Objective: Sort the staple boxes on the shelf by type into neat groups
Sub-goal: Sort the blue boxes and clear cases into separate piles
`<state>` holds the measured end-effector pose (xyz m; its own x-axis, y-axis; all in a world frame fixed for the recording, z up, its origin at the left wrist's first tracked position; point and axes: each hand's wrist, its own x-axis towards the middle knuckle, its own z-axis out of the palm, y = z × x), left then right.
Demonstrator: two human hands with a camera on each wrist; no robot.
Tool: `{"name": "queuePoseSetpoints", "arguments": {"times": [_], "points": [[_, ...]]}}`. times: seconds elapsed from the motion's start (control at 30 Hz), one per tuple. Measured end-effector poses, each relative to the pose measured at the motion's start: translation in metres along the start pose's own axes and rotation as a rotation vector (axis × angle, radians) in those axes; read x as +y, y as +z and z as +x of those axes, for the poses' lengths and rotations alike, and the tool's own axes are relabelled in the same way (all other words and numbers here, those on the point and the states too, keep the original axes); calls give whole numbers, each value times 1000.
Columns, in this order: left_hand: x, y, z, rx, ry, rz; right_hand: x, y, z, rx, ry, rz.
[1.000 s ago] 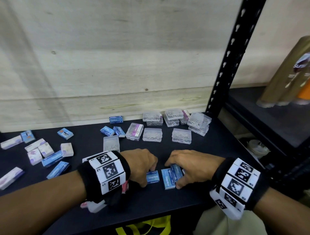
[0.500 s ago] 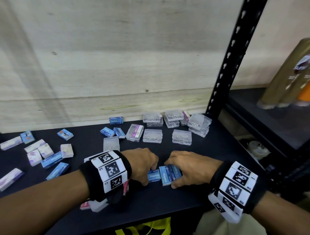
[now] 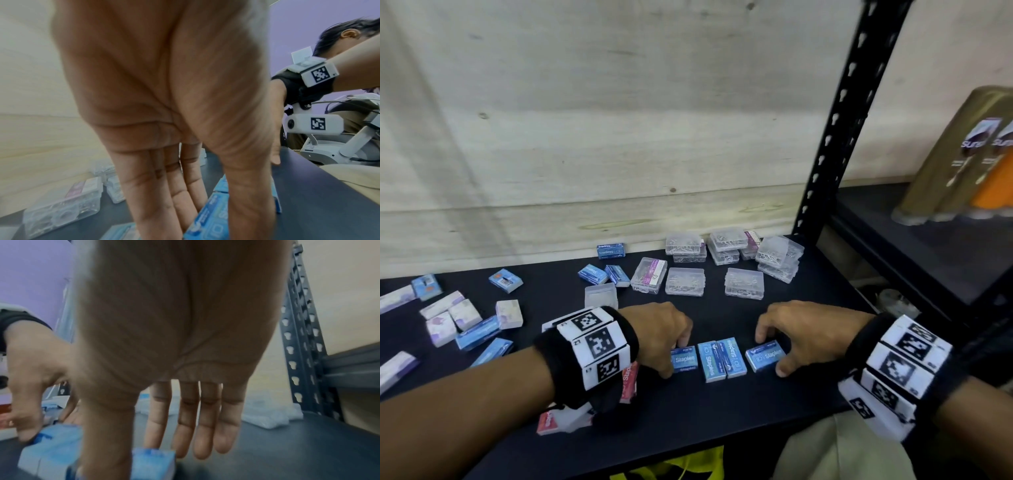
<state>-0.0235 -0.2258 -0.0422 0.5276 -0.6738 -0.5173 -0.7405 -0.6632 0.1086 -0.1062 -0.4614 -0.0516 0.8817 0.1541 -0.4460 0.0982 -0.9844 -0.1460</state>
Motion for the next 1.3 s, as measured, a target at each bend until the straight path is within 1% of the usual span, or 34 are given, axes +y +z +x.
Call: {"name": "queuePoseSetpoints", "arguments": {"times": [0.23,0.6,0.67,0.73,0.9,1.03,1.1,1.13,1.2,1.3], "points": [[1,1,3,-1,7,-3,5,8,11,91,-14,59],[0,0,7,2,11,-12,-4,2,18,56,0,33],[-3,-4,3,1,-2,-45,-10,-2,17,32,3,11],[-10,-10,-3,13,-25,-57,-17,-9,17,39,-10,-12],[-51,-15,-31,104,-143,-108,-56,-33,33,98,-97,-27],[-98,-8,-55,163,-246,-96,-95,-51,64,115,-151,-53],[-117,-8,-58,184,-281,-77,-106,-59,77,126,-150,-60],[-135,-7,-63,203,-310,-81,-118,-64,93,131,-166,-74],[-148,-10,-60,231,-328,-92,-123,-70,102,145,-153,-47],[-178,-13,-48,284,-347,-123,-138,-81,135,151,-159,-32]]}}
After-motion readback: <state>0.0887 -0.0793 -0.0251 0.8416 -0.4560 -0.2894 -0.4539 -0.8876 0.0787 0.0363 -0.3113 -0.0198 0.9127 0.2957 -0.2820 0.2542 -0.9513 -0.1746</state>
